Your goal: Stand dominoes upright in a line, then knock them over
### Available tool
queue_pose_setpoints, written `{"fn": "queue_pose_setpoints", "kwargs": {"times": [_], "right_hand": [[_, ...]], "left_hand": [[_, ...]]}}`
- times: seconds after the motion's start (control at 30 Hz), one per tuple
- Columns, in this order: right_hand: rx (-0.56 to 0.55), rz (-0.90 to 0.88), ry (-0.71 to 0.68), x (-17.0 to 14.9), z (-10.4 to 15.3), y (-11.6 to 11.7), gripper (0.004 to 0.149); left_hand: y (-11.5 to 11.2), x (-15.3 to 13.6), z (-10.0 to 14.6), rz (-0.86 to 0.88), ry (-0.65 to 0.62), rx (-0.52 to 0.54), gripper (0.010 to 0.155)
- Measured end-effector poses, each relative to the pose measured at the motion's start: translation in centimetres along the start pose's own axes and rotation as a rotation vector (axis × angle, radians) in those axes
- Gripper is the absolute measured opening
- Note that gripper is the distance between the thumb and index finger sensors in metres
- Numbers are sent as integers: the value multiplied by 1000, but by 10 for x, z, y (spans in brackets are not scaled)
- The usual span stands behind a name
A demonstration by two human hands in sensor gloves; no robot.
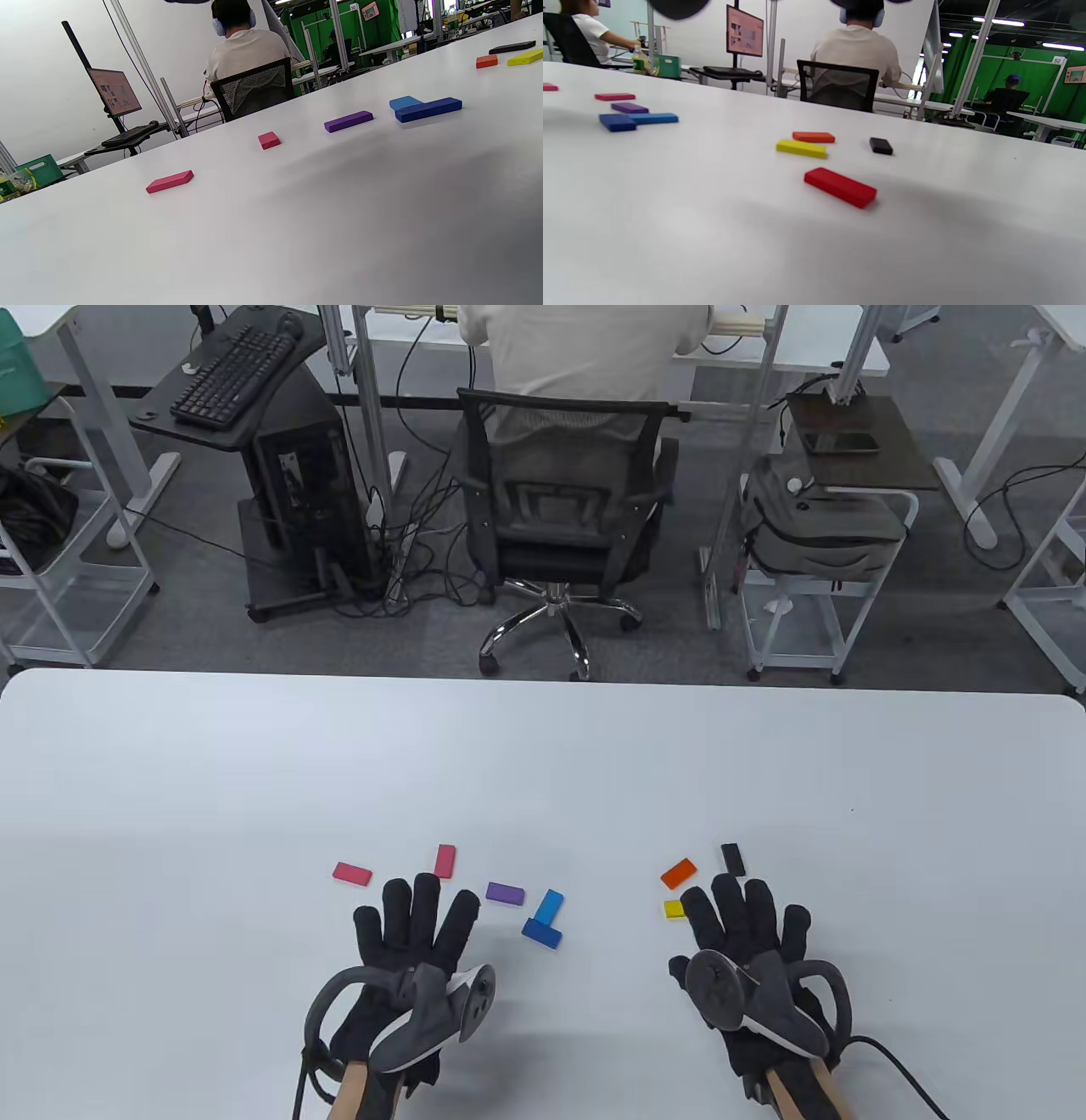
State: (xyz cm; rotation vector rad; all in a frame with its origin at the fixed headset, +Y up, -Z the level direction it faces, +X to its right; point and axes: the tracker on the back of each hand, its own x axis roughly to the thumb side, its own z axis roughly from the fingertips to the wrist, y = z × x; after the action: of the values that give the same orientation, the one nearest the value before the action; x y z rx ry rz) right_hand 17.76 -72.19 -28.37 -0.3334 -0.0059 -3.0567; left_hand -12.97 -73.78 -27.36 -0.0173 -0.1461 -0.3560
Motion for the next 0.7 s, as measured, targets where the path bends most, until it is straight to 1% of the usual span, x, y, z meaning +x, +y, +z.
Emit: {"fn": "queue_pose_setpoints", "kwargs": {"times": [0.37, 0.57, 0.7], "right_hand": [[7, 1, 7, -1, -1, -1, 73], [7, -2, 8, -2, -2, -2, 73], [5, -1, 2, -1, -2, -2, 72]], "left_hand": [[5, -1, 2, 20, -7, -5, 82], [4, -1, 2, 44, -13, -20, 81], [12, 6, -6, 90, 13, -33, 76]]}}
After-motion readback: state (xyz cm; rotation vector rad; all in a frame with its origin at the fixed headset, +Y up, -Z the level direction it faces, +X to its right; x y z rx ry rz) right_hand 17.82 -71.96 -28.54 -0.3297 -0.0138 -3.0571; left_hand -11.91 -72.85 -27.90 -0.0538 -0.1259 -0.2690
